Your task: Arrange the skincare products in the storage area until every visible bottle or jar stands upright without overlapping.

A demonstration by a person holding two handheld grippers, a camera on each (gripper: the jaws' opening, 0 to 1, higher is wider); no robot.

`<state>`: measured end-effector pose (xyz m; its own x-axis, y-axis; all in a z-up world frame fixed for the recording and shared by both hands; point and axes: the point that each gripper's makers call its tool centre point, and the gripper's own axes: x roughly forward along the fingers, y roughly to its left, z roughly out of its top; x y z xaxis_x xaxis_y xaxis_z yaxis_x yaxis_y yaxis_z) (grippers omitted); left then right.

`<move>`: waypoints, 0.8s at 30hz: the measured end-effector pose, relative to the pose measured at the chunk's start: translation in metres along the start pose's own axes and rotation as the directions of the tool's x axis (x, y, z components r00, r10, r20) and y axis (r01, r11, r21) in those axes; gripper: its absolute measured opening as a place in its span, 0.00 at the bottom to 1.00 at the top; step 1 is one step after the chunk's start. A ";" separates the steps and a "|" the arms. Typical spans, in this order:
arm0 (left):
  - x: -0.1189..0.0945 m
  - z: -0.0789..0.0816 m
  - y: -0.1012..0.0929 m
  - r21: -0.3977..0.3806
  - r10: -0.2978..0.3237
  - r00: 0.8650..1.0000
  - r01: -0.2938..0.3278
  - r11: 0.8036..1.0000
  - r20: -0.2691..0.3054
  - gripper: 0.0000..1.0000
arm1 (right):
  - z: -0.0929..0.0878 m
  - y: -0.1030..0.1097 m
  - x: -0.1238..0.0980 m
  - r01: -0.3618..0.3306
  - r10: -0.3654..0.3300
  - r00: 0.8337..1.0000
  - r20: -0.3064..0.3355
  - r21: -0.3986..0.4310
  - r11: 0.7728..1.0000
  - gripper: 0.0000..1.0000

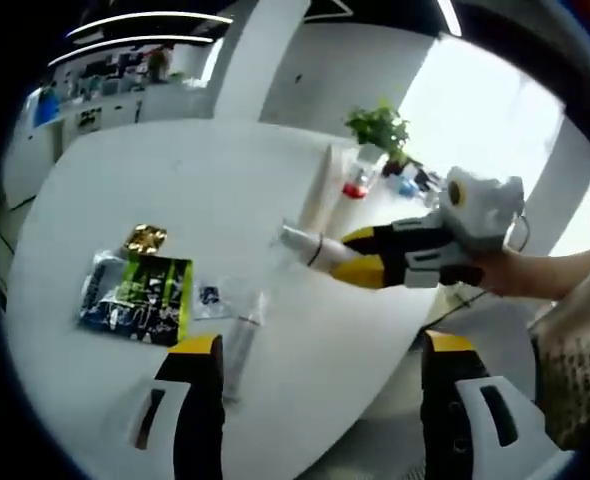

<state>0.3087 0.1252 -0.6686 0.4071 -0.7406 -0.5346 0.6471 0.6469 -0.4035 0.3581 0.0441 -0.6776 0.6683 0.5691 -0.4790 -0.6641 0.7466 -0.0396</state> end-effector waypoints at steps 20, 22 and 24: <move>-0.011 0.053 -0.041 -0.038 -0.085 0.986 0.091 0.995 0.141 0.73 | 0.047 0.019 -0.050 0.042 -0.042 0.988 0.151 0.006 0.999 0.19; -0.013 0.060 -0.046 -0.046 -0.098 0.981 0.107 0.993 0.165 0.72 | 0.052 0.022 -0.053 0.043 -0.042 0.986 0.162 -0.005 0.999 0.19; -0.013 0.064 -0.050 -0.055 -0.105 0.979 0.116 0.992 0.173 0.69 | 0.057 0.026 -0.055 0.037 -0.036 0.984 0.176 -0.004 0.999 0.19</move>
<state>0.3122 0.0908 -0.5945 0.4422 -0.8244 -0.3533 0.6536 0.5659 -0.5026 0.3232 0.0513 -0.6026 0.7402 0.5936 -0.3159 -0.6402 0.7657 -0.0614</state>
